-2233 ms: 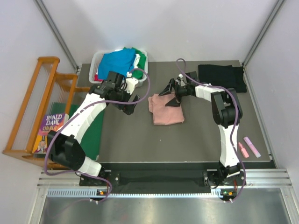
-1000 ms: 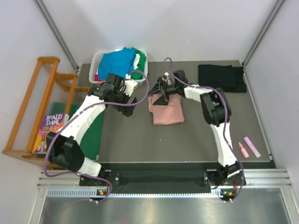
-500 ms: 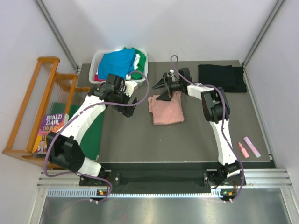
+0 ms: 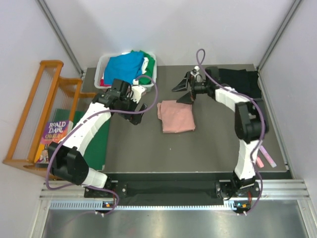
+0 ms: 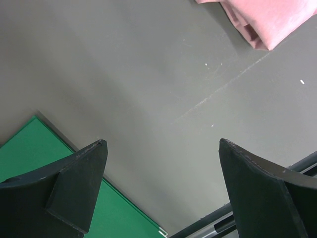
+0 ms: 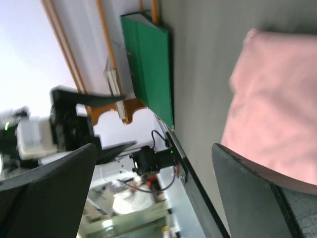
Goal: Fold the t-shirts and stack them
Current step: Fold the tshirt
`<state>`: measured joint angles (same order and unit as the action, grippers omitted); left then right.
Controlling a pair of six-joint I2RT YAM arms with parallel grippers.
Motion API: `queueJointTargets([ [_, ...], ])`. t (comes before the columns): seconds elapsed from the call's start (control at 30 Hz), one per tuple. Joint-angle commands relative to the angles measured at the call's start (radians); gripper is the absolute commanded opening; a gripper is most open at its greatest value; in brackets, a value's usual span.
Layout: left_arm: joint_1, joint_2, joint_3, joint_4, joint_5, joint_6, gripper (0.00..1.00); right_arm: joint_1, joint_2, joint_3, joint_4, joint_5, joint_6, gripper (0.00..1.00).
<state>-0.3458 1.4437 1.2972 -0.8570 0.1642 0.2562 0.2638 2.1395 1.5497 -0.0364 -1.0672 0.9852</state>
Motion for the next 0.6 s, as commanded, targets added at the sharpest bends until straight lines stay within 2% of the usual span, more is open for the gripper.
queueJointTargets([
  [0.0, 0.005, -0.037, -0.024, 0.039, 0.012, -0.011, 0.99, -0.003, -0.315, -0.262, 0.029, 0.045, -0.091, 1.00],
  [0.07, 0.005, -0.036, -0.029, 0.044, 0.014, -0.012, 0.99, 0.000, -0.358, -0.429, 0.131, 0.055, -0.054, 1.00],
  [0.23, 0.005, -0.031, -0.026, 0.041, 0.014, -0.009, 0.99, -0.001, -0.359, -0.626, 0.223, 0.052, -0.050, 1.00],
  [0.37, 0.005, -0.032, -0.026, 0.038, 0.009, -0.009, 0.99, -0.001, -0.302, -0.640, 0.282, 0.047, -0.037, 1.00],
  [0.57, 0.005, -0.037, -0.029, 0.035, -0.002, -0.005, 0.99, -0.009, -0.189, -0.629, 0.214, 0.085, -0.111, 1.00],
])
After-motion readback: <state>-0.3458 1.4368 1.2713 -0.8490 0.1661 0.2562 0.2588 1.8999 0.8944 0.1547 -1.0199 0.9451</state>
